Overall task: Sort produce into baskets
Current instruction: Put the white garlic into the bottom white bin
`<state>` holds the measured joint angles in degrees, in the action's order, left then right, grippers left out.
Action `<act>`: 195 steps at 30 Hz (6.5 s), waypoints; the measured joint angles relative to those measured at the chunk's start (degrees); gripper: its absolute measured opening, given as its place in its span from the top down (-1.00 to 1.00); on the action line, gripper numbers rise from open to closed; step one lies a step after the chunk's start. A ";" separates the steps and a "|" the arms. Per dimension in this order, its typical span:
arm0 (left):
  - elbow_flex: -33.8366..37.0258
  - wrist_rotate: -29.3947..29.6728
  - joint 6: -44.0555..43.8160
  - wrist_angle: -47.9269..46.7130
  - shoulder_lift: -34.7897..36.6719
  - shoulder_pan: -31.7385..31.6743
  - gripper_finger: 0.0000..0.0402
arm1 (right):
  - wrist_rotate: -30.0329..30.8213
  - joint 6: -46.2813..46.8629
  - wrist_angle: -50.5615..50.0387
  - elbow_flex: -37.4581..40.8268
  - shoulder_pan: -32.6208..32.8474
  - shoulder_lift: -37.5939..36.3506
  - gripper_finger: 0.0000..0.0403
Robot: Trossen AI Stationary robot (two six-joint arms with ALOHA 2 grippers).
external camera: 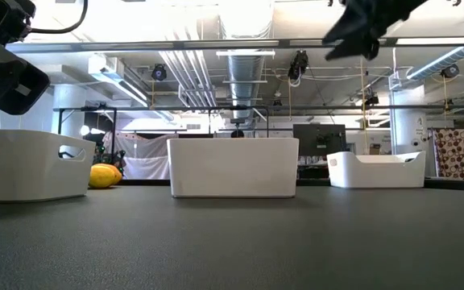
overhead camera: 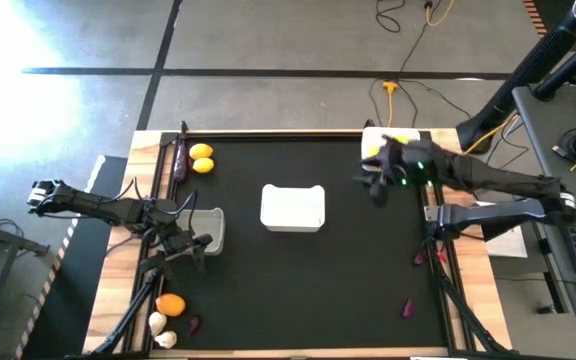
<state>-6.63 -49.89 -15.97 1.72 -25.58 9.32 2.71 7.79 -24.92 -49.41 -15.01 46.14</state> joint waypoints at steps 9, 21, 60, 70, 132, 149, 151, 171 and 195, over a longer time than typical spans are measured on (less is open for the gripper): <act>0.00 0.00 0.00 0.02 0.00 0.02 -0.63 | 0.29 -1.54 9.34 8.34 9.98 -2.74 -0.17; 0.00 12.82 23.19 22.11 -0.02 0.01 -0.63 | 0.42 -13.88 14.89 7.01 10.50 3.56 -0.15; 0.00 46.36 -13.34 66.45 -1.92 0.00 -0.63 | 17.87 11.04 -13.98 -71.07 15.07 55.77 -0.09; -14.32 56.66 -12.31 38.94 -7.31 -0.02 -0.63 | 18.42 5.80 -34.56 -84.00 16.01 60.66 0.05; -66.84 5.21 -66.40 -54.83 -88.06 44.16 -0.63 | 25.14 -4.84 -44.65 -66.23 10.27 58.54 0.52; -62.50 11.61 -66.57 -53.99 -86.88 44.78 -0.61 | 25.16 1.63 -44.05 -66.23 11.52 58.54 0.59; -61.26 12.01 -66.80 -52.95 -86.88 44.78 -0.56 | 25.14 2.54 -44.05 -66.25 11.52 58.54 0.59; -60.24 24.81 -56.09 -66.46 -75.93 42.69 0.40 | 25.82 -8.39 -47.91 -71.94 11.52 57.99 0.65; -53.34 46.28 -7.40 -13.25 -50.00 -23.45 0.40 | 24.32 14.24 -64.99 -80.07 17.13 48.97 0.63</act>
<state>-59.96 -3.61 -23.37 -11.53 -75.59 -14.13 27.04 22.03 -89.91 -129.47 2.13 95.11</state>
